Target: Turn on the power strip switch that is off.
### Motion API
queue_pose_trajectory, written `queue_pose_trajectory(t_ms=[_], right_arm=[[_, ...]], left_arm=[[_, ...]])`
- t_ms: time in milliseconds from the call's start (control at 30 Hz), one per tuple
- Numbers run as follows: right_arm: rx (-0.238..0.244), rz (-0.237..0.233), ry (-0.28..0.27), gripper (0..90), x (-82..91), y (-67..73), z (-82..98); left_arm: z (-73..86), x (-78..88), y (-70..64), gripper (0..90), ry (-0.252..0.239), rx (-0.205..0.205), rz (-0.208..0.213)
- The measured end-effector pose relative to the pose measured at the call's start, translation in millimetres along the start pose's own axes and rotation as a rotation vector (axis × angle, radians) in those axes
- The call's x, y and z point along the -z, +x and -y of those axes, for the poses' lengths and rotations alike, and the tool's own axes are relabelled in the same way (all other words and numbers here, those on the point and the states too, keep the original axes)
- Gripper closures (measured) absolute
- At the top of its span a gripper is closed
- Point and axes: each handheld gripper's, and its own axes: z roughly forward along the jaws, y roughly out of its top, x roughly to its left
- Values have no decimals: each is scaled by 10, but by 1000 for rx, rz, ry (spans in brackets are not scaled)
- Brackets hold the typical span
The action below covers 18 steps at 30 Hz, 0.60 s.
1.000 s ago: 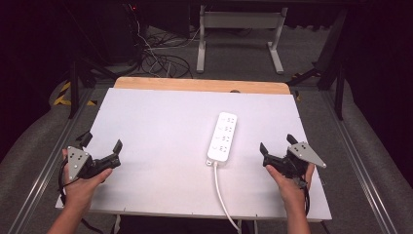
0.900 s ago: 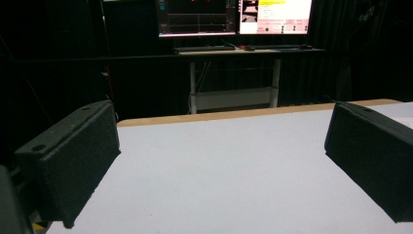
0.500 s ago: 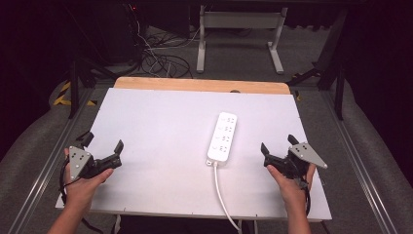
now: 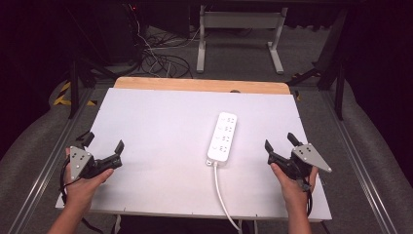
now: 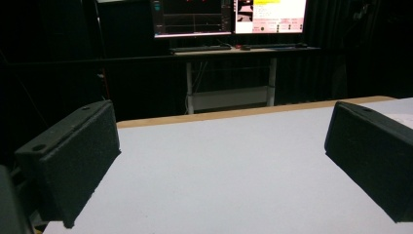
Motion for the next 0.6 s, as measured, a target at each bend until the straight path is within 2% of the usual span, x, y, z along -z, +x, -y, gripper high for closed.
queue_pose_trajectory(t_ms=[100,267,300,333,367,400,433,500,600], right_arm=[[16,-1,-28,278,36,6,-43],[54,-15,-85,511,116,24,-134],[54,-15,-85,511,116,24,-134],[51,-14,-91,627,148,32,-188],[39,-17,-91,677,160,30,-208],[39,-17,-91,677,160,30,-208],[-10,-28,-55,786,194,26,-273],[-55,-45,-31,880,228,28,-331],[-102,-74,-24,900,259,38,-411]], left_arm=[[0,-1,0,1,0,-2,2],[0,0,-2,3,1,-3,4],[0,-1,-2,3,1,-3,5],[1,-1,-3,4,1,-5,7],[3,-4,-6,4,2,-4,10],[3,-4,-6,4,2,-4,10],[5,-7,-9,5,2,-7,14],[7,-8,-10,6,1,-9,15],[7,-7,-18,8,-1,-10,20]])
